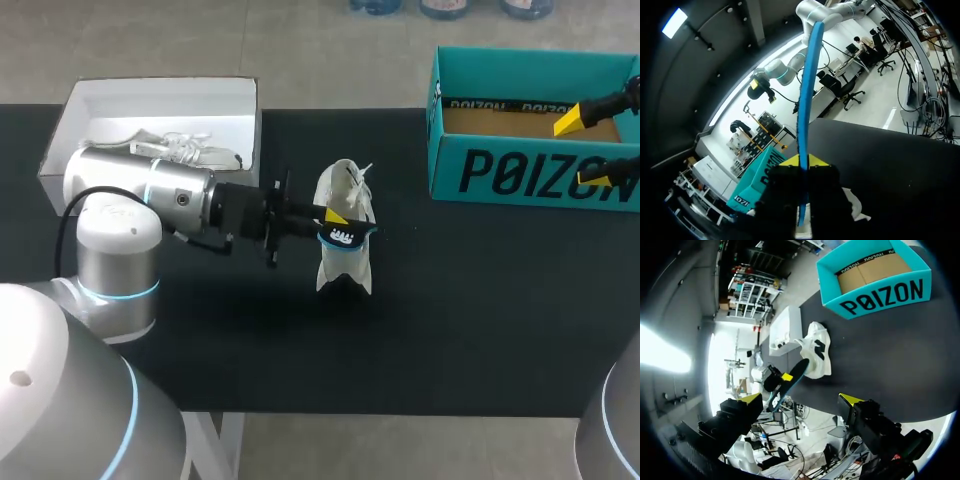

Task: Take the shoe out of the shoebox, open the shoe tongue, remove and reinsert the insole, then place the shoe into the shoebox

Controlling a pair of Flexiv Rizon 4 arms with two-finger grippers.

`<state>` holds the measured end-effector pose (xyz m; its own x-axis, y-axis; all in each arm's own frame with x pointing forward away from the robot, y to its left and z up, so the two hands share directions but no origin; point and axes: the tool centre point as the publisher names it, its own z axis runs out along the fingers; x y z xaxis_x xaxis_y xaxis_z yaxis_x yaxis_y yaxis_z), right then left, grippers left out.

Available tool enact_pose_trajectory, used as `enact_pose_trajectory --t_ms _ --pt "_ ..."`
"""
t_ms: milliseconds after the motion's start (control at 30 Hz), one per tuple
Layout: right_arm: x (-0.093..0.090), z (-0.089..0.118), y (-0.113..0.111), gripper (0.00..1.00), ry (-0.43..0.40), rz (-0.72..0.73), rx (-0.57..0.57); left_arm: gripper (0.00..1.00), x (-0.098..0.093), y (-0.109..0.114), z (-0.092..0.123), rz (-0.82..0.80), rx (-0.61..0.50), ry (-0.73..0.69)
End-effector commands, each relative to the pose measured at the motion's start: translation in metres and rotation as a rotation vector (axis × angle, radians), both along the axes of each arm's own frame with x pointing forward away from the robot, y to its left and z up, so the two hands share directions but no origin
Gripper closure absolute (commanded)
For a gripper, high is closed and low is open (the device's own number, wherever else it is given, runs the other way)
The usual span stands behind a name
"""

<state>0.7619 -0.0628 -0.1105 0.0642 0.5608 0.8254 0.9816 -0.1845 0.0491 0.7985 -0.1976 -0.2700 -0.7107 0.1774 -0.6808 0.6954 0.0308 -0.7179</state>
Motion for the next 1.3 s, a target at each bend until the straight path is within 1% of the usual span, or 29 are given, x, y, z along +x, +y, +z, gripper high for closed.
enact_pose_trajectory --t_ms 33,233,400,733,1100,1167,1300 --pt "-0.001 0.0 0.0 0.0 0.001 -0.002 -0.003 1.0 0.011 -0.003 -0.01 0.006 0.004 0.023" --pt "-0.001 0.0 0.0 0.0 0.001 -0.002 -0.003 1.0 0.021 0.0 -0.023 0.027 0.027 0.044" --pt "-0.001 0.0 0.0 0.0 0.001 -0.002 -0.003 1.0 0.03 0.002 -0.034 0.002 0.055 0.031" --pt "-0.001 0.0 0.0 0.0 0.001 -0.002 -0.003 1.0 0.04 0.01 -0.047 0.021 0.071 0.059" --pt "-0.001 0.0 0.0 0.0 0.001 -0.002 -0.003 1.0 0.059 0.011 -0.054 0.059 0.093 0.089" --pt "-0.001 0.0 0.0 0.0 0.001 -0.002 -0.003 1.0 0.059 0.01 -0.053 0.059 0.096 0.093" --pt "-0.001 0.0 0.0 0.0 0.001 -0.002 -0.003 1.0 0.054 0.007 -0.045 0.045 0.092 0.084"
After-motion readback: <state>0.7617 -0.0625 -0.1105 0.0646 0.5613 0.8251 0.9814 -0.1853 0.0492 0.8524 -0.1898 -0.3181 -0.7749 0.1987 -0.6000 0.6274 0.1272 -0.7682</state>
